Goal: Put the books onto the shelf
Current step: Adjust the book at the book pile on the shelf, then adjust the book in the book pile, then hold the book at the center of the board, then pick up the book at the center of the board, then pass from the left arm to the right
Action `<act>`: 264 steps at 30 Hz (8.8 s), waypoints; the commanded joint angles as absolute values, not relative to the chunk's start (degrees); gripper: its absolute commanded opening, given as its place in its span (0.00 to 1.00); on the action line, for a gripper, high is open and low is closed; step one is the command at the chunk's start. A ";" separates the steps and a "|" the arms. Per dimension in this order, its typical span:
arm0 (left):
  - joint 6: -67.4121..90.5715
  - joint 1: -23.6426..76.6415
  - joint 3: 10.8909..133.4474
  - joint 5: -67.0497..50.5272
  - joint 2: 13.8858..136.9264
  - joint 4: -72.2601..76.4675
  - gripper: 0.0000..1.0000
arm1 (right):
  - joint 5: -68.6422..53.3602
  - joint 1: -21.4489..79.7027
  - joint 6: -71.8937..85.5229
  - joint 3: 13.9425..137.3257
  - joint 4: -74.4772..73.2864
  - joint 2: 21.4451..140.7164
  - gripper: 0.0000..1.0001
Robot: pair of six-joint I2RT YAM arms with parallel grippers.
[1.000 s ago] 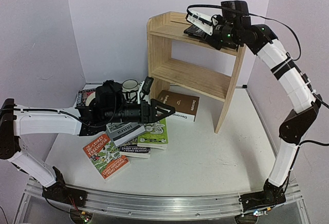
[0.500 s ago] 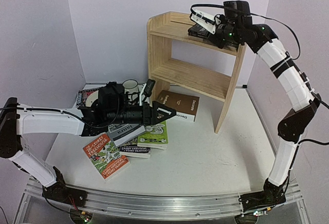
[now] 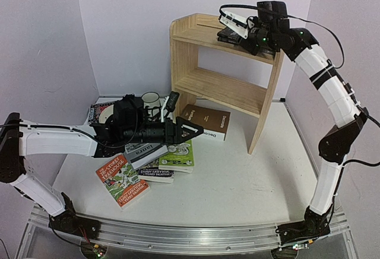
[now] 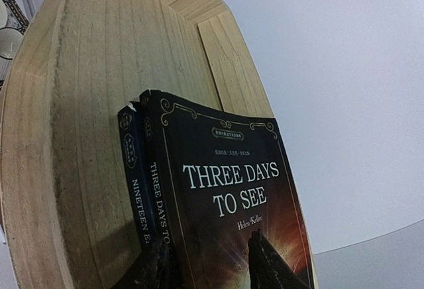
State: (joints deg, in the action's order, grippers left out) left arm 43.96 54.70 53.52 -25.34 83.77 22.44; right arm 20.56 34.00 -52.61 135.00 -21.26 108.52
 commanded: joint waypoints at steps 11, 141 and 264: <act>44.11 54.49 54.93 -25.54 83.14 23.38 0.81 | 23.42 32.96 -51.55 134.54 -19.34 105.40 0.49; 32.02 36.88 75.06 -10.22 101.06 -20.74 0.69 | 8.85 56.93 44.43 50.35 26.36 97.77 0.75; 9.13 62.06 75.74 16.53 82.45 -16.69 0.00 | 10.81 56.92 6.73 45.23 4.40 57.11 0.64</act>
